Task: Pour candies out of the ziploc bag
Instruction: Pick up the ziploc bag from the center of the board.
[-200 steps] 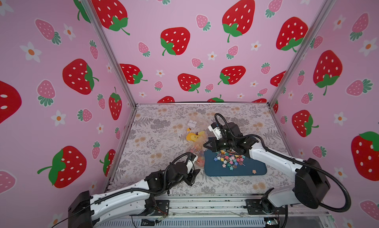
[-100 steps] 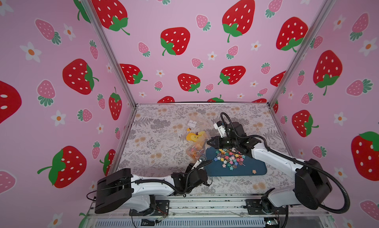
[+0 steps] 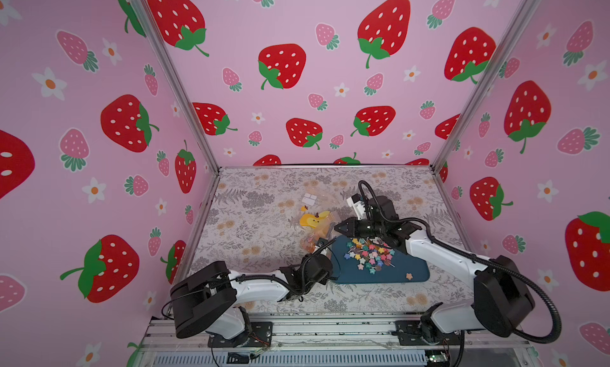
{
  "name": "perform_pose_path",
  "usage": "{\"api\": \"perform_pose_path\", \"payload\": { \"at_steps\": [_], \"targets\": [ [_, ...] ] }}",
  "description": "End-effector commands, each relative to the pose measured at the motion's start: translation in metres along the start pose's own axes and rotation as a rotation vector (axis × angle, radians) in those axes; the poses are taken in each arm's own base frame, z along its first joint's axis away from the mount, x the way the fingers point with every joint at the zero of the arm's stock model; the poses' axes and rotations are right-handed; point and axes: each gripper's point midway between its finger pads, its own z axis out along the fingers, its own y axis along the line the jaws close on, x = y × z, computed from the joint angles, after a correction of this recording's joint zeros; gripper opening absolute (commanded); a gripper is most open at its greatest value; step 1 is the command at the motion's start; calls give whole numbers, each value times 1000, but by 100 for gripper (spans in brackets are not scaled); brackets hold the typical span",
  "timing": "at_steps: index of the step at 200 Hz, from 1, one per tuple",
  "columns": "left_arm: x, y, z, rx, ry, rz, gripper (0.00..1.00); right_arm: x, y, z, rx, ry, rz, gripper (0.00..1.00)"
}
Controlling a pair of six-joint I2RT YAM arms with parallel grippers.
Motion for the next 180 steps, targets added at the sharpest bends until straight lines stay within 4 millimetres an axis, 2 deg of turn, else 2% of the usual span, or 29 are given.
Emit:
{"api": "perform_pose_path", "payload": {
  "at_steps": [1, 16, 35, 41, 52, 56, 127, 180],
  "targets": [
    [-22, -14, 6, 59, -44, -25, 52, -15, 9, -4, -40, -58, -16, 0],
    [-21, -13, 11, 67, -31, -36, 43, -14, 6, -3, -30, -55, -10, 0],
    [-23, -10, 12, 62, -35, -39, 26, -11, 2, -2, -24, -47, -2, 0],
    [-23, -9, 12, 59, -35, -44, 17, -10, 1, -1, -23, -43, -1, 0],
    [-23, -8, 13, 55, -32, -47, 7, -10, -1, 0, -20, -41, 1, 0],
    [-23, -8, 13, 56, -31, -45, 0, -9, -1, 0, -20, -39, 2, 0],
    [-27, -1, -3, 59, -43, -60, 0, -10, -2, 3, -29, -30, -2, 0],
    [-43, 2, -33, 116, -50, -10, 0, -14, 8, -4, -47, -39, -22, 0]
  ]
}}
